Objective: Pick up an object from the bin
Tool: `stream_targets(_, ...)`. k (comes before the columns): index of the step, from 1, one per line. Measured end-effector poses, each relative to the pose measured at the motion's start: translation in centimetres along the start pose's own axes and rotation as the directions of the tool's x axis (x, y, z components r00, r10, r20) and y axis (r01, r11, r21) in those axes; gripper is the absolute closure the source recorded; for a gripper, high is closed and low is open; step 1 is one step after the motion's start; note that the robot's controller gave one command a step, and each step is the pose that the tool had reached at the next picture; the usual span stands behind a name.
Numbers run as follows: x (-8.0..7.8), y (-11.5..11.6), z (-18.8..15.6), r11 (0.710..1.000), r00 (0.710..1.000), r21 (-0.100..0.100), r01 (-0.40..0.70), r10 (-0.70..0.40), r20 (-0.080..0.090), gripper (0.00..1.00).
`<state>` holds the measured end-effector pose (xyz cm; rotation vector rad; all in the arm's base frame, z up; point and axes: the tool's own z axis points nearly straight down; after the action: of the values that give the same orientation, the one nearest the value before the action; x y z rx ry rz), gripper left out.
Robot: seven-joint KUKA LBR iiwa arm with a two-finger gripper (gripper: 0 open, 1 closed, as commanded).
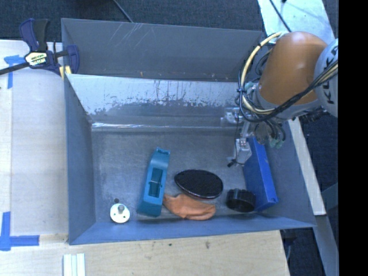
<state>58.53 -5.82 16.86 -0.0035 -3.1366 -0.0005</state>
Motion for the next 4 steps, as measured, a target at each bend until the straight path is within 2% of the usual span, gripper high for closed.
stream_targets(1,-0.2,0.0,-0.5,1.0,1.0,0.001,0.001,-0.001,0.008,0.0)
stream_targets(2,2.3,1.7,4.1,0.998,0.998,0.002,0.056,-0.056,0.014,0.0)
stream_targets(3,2.9,0.7,8.8,0.995,0.995,0.005,0.097,-0.097,0.014,0.0)
stream_targets(4,3.1,1.1,9.7,0.982,0.982,0.003,0.189,-0.189,0.008,0.0)
